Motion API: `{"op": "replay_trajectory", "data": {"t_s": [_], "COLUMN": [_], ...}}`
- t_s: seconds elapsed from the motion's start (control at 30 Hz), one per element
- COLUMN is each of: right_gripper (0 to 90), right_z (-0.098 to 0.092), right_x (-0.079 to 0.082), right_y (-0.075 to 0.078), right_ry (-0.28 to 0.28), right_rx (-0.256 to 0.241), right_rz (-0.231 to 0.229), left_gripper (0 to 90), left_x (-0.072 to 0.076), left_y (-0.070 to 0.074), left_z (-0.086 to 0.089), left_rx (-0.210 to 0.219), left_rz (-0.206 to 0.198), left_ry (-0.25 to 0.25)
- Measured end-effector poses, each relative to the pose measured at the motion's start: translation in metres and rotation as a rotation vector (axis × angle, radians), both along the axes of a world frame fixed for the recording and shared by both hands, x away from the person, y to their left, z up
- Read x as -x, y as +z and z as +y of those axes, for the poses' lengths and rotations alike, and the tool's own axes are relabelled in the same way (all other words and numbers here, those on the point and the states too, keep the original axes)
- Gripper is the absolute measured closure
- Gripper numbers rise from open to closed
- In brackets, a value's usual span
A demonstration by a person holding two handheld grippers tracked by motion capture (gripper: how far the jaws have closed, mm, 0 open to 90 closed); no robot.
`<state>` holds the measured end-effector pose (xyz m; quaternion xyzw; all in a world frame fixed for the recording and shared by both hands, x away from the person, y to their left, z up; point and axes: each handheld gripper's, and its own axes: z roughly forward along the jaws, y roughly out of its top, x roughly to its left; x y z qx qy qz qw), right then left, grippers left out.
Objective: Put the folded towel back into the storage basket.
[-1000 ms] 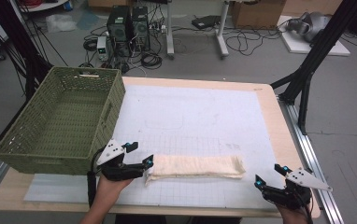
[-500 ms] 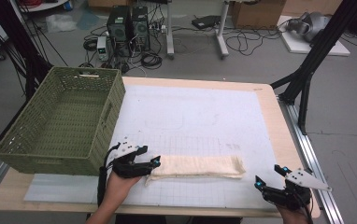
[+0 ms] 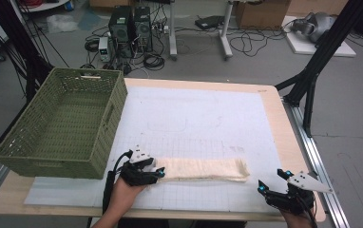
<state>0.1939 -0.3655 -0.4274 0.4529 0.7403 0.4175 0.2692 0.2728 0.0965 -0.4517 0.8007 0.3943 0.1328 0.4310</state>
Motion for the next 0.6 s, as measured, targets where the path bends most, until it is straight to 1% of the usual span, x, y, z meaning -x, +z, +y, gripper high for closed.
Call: {"op": "replay_trajectory", "data": {"t_s": [0.03,0.1,0.13,0.17,0.2,0.27,0.33,0.37,0.4,0.47,0.53,0.57,0.6], "right_gripper": [16.9,16.9,16.9,16.9,16.9,17.0,16.9,16.9,16.9,17.0,17.0,17.0,17.0], "right_z": [0.0000,0.0000,-0.0009,-0.0011,-0.0011,-0.0014,-0.0014,-0.0020,-0.0020,-0.0017,-0.0011,-0.0007,-0.0007], "right_x": [-0.0003,-0.0007,-0.0008,-0.0007,-0.0007,-0.0007,-0.0008,-0.0011,-0.0011,-0.0012,-0.0011,-0.0019,-0.0019], "right_y": [0.0000,-0.0004,-0.0005,-0.0003,-0.0003,0.0003,0.0001,-0.0005,-0.0005,-0.0002,-0.0001,-0.0002,-0.0002], "right_ry": [-0.003,-0.008,-0.012,-0.015,-0.015,-0.016,-0.017,-0.021,-0.021,-0.022,-0.024,-0.033,-0.033], "right_rx": [0.005,0.005,0.000,-0.004,-0.004,-0.002,-0.001,-0.005,-0.005,-0.005,-0.010,-0.003,-0.003], "right_rz": [0.003,0.004,0.006,0.006,0.006,0.001,0.002,0.006,0.006,0.004,0.008,0.007,0.007], "left_gripper": [41.8,43.6,44.4,45.5,45.5,49.8,53.2,59.1,59.1,62.7,64.0,67.9,67.9], "left_x": [0.0014,0.0021,0.0037,0.0037,0.0047,0.0071,0.0090,0.0091,0.0091,0.0079,0.0064,0.0059,0.0050], "left_y": [0.0004,0.0006,0.0015,0.0015,0.0022,0.0030,0.0033,0.0034,0.0032,0.0028,0.0019,0.0018,0.0018], "left_z": [-0.0012,-0.0018,-0.0033,-0.0033,-0.0043,-0.0075,-0.0095,-0.0096,-0.0096,-0.0084,-0.0067,-0.0062,-0.0055], "left_rx": [-0.015,-0.016,-0.028,-0.028,-0.038,-0.056,-0.060,-0.054,-0.044,-0.030,-0.017,-0.008,0.005], "left_rz": [-0.002,-0.001,0.001,0.001,0.000,-0.009,-0.010,-0.004,0.003,0.014,0.019,0.028,0.040], "left_ry": [0.001,0.007,0.009,0.009,0.005,-0.003,-0.019,-0.025,-0.024,-0.028,-0.039,-0.036,-0.029]}}
